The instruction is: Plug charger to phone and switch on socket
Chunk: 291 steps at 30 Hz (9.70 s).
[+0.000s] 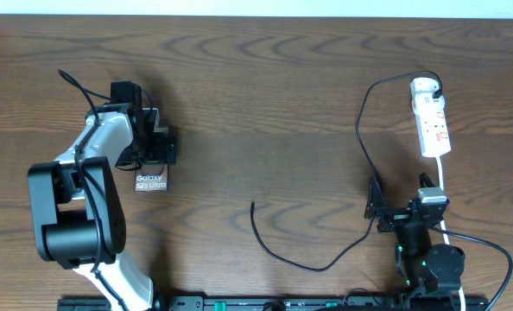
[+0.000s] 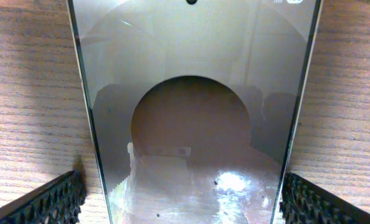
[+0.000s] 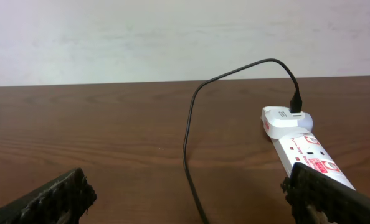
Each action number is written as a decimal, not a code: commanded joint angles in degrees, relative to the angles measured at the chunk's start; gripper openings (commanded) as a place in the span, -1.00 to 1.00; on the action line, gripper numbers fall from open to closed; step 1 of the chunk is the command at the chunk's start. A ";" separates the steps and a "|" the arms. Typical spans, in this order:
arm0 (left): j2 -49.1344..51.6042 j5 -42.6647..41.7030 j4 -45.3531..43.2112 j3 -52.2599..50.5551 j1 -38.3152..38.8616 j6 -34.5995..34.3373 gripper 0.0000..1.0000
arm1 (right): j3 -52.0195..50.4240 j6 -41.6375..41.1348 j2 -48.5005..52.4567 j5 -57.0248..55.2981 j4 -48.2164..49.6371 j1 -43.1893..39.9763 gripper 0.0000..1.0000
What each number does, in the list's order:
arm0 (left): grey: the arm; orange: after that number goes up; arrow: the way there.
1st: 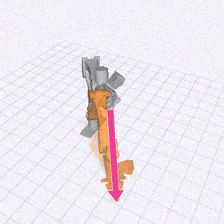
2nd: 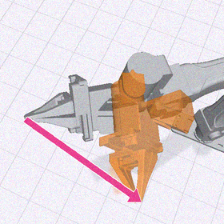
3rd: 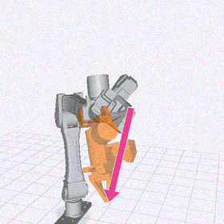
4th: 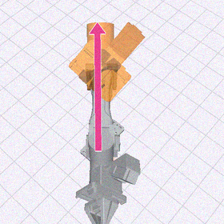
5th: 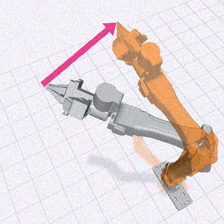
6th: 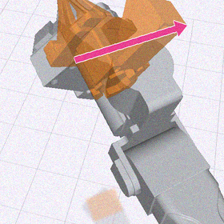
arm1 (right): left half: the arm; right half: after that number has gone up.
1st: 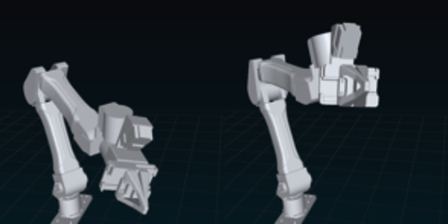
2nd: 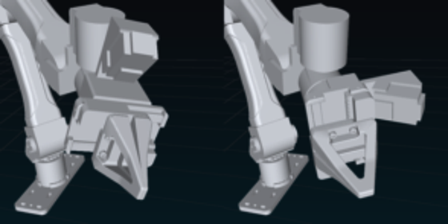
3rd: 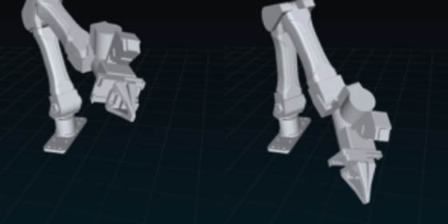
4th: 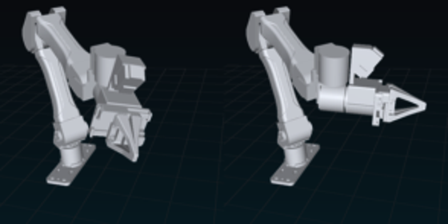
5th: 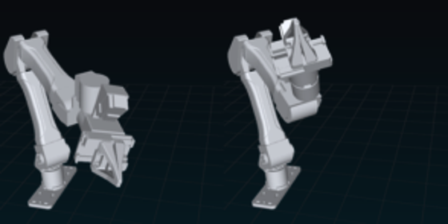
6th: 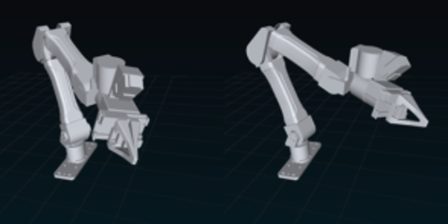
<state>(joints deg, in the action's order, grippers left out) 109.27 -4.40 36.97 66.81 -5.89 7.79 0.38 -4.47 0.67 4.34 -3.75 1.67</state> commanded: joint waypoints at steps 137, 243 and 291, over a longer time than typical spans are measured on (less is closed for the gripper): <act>0.74 -0.33 -0.68 -1.46 -0.20 0.76 -0.86 | -0.07 0.70 -0.35 0.48 -0.26 -0.24 0.99; -25.03 -19.89 13.35 1.64 -5.77 -79.34 -0.86 | -0.07 0.72 -0.35 0.33 1.01 -0.24 0.99; -25.03 -21.33 10.54 1.64 -3.23 -79.47 -0.86 | 57.70 -60.98 104.52 55.58 31.54 15.19 0.98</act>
<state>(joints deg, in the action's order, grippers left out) 84.75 -27.03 47.59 68.49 -9.30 -71.96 57.56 -57.47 103.00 62.43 24.67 12.45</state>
